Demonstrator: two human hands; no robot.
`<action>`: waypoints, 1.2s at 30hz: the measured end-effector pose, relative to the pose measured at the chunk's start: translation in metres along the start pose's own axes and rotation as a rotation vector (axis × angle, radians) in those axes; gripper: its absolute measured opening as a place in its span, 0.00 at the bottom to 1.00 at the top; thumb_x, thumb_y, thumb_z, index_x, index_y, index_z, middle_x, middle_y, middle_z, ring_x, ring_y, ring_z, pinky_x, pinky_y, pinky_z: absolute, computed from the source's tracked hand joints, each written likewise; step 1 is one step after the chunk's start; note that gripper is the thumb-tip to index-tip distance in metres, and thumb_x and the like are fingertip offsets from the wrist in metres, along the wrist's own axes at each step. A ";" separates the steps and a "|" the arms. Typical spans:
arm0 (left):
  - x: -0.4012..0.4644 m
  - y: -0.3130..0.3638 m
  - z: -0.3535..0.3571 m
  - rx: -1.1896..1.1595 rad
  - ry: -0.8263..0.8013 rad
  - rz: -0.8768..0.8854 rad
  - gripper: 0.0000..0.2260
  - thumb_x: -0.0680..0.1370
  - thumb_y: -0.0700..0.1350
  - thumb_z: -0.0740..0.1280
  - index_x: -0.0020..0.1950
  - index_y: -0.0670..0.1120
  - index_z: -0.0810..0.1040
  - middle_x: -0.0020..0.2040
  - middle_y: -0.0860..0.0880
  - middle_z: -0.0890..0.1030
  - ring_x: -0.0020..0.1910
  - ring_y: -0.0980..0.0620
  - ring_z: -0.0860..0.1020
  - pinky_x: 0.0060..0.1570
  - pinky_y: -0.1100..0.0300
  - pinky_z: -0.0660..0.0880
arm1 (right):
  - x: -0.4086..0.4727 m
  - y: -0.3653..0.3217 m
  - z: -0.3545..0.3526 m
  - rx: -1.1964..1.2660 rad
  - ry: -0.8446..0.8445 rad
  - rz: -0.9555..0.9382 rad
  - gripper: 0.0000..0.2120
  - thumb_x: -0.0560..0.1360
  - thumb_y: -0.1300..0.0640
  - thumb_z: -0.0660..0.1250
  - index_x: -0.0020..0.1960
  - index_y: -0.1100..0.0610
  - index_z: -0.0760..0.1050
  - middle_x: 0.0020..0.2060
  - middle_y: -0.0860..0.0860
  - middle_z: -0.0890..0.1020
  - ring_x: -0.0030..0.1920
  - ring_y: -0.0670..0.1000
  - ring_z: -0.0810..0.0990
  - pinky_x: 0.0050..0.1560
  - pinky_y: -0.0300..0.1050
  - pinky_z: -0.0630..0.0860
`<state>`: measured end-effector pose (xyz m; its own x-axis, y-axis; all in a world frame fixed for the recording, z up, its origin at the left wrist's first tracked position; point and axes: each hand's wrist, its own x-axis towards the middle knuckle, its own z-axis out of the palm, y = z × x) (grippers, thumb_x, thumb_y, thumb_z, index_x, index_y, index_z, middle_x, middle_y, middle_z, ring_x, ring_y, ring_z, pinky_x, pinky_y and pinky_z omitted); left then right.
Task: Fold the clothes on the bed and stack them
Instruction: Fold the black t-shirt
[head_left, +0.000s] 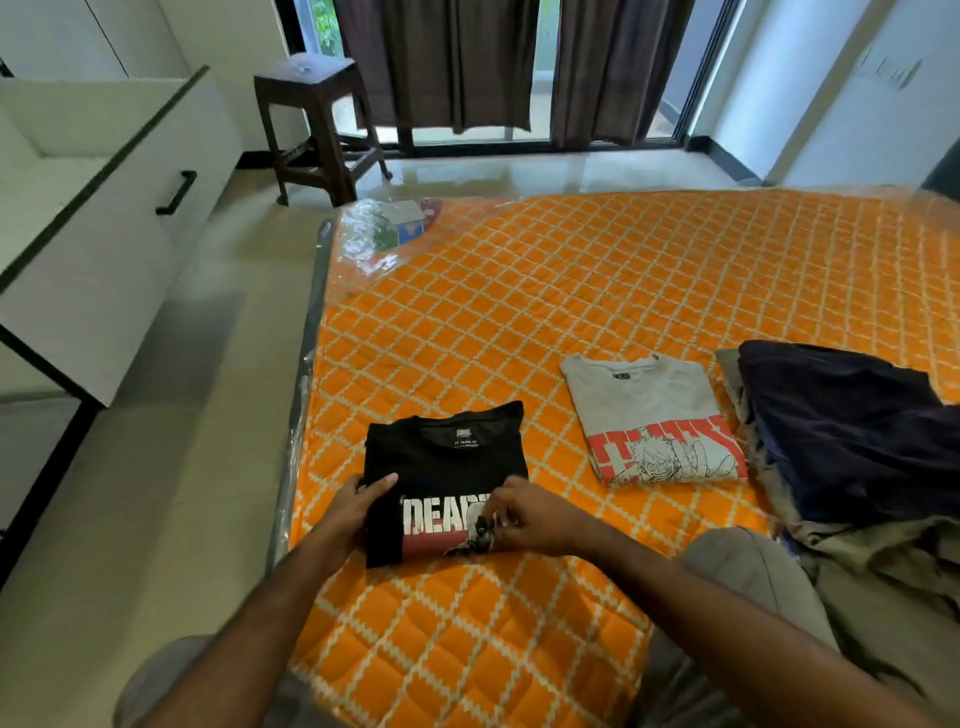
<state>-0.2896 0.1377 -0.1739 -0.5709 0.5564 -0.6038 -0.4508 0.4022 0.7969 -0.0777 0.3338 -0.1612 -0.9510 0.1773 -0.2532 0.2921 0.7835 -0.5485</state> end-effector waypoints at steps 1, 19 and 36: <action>0.003 0.000 0.002 0.027 0.003 0.008 0.25 0.74 0.51 0.75 0.67 0.44 0.73 0.60 0.43 0.82 0.54 0.44 0.83 0.46 0.52 0.79 | -0.001 0.010 0.005 0.074 0.144 0.108 0.10 0.73 0.51 0.67 0.54 0.49 0.77 0.50 0.48 0.74 0.51 0.49 0.74 0.51 0.50 0.76; 0.011 0.054 0.107 -0.168 -0.128 0.114 0.16 0.80 0.42 0.67 0.67 0.41 0.76 0.58 0.40 0.83 0.54 0.37 0.83 0.51 0.46 0.80 | -0.007 0.031 -0.073 1.345 0.230 0.678 0.11 0.75 0.58 0.73 0.55 0.62 0.78 0.41 0.60 0.86 0.37 0.58 0.86 0.41 0.51 0.83; 0.089 0.084 0.335 0.322 -0.265 0.094 0.12 0.79 0.38 0.68 0.63 0.45 0.75 0.59 0.42 0.81 0.51 0.44 0.79 0.49 0.49 0.77 | -0.092 0.208 -0.187 0.604 0.503 0.902 0.34 0.71 0.59 0.75 0.70 0.64 0.63 0.60 0.55 0.77 0.60 0.58 0.80 0.54 0.52 0.80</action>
<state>-0.1484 0.4641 -0.1537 -0.3846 0.7520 -0.5354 -0.1436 0.5242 0.8394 0.0512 0.5919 -0.1028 -0.2728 0.8378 -0.4729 0.7469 -0.1254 -0.6531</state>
